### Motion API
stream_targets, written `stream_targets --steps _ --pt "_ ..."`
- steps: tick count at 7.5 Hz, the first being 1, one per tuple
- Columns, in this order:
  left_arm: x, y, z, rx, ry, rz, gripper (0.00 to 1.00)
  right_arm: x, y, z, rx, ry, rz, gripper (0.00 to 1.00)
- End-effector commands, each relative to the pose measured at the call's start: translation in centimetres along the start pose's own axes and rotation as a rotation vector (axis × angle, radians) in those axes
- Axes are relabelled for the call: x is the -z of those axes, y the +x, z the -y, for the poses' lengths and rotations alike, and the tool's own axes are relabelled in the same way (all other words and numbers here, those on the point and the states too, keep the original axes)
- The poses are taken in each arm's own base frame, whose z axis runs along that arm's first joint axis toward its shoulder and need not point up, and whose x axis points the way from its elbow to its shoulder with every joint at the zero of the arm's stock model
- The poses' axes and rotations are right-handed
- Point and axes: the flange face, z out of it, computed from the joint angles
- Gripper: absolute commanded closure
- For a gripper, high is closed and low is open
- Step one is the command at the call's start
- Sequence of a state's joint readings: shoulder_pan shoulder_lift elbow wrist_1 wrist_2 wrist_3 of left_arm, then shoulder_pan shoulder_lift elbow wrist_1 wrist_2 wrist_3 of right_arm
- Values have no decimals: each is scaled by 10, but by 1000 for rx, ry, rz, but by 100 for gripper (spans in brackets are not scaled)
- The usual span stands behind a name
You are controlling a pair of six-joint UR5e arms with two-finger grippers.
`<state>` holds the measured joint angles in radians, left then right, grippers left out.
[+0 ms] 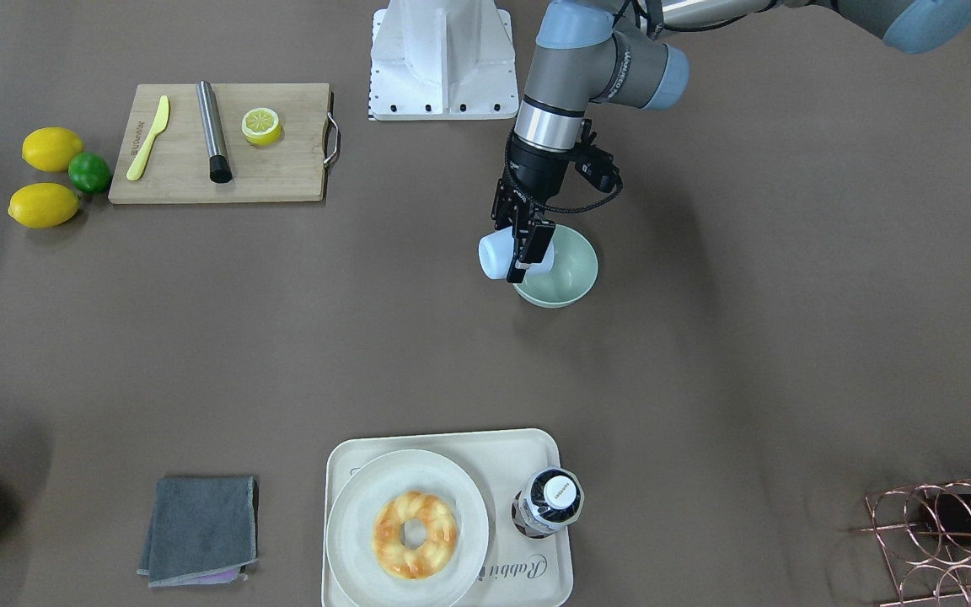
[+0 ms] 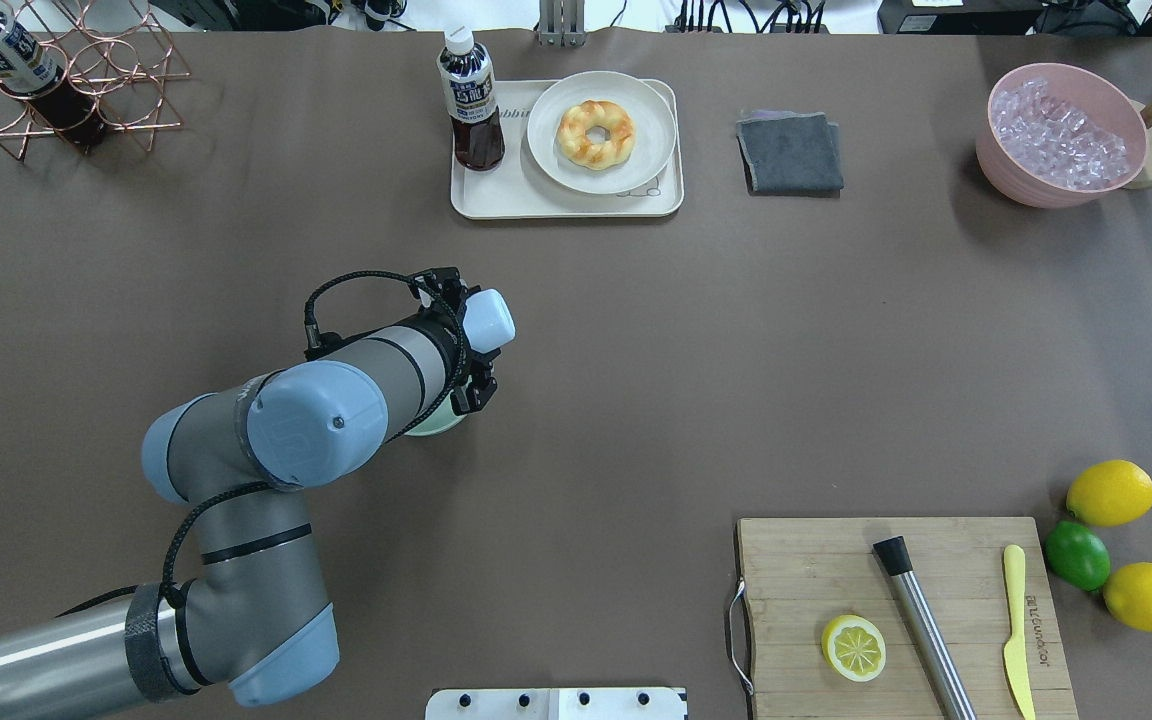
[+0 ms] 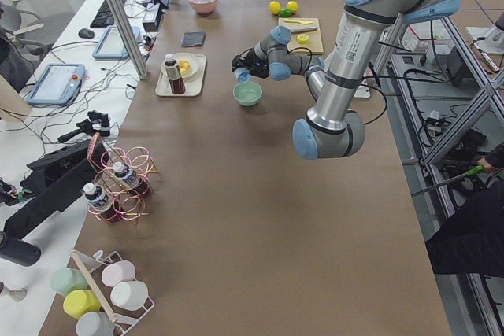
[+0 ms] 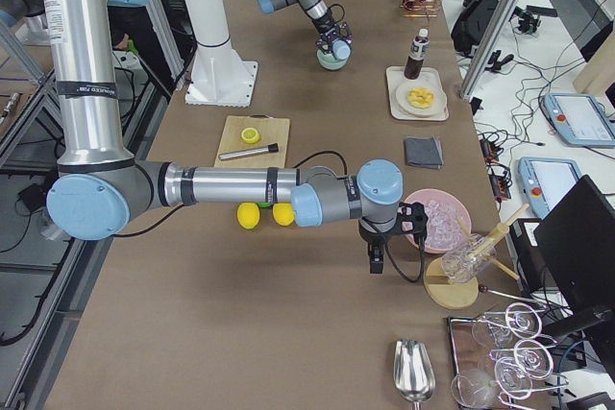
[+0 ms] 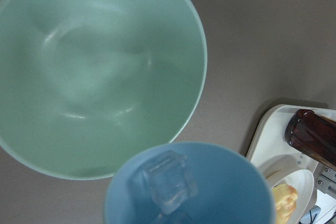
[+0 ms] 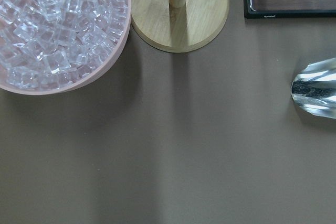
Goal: Pour ice into bowl
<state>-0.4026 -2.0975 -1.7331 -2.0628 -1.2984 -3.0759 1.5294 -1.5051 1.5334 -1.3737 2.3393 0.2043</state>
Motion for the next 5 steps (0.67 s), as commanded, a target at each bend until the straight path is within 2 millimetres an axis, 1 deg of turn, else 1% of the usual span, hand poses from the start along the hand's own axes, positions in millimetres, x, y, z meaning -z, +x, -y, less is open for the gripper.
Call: stream_targets --steps 1,2,4,5 --pt "-5 -4 5 62 -49 -90 49 1 -1 0 -16 -1 0 1" --pt "-6 -2 6 88 -72 -124 49 1 -1 0 -18 -1 0 1" --pt "-10 -6 19 115 -96 -162 49 0 1 0 -20 -2 -5 1" --pt "-13 -5 33 164 -103 -188 49 0 1 0 -20 -2 -5 1"
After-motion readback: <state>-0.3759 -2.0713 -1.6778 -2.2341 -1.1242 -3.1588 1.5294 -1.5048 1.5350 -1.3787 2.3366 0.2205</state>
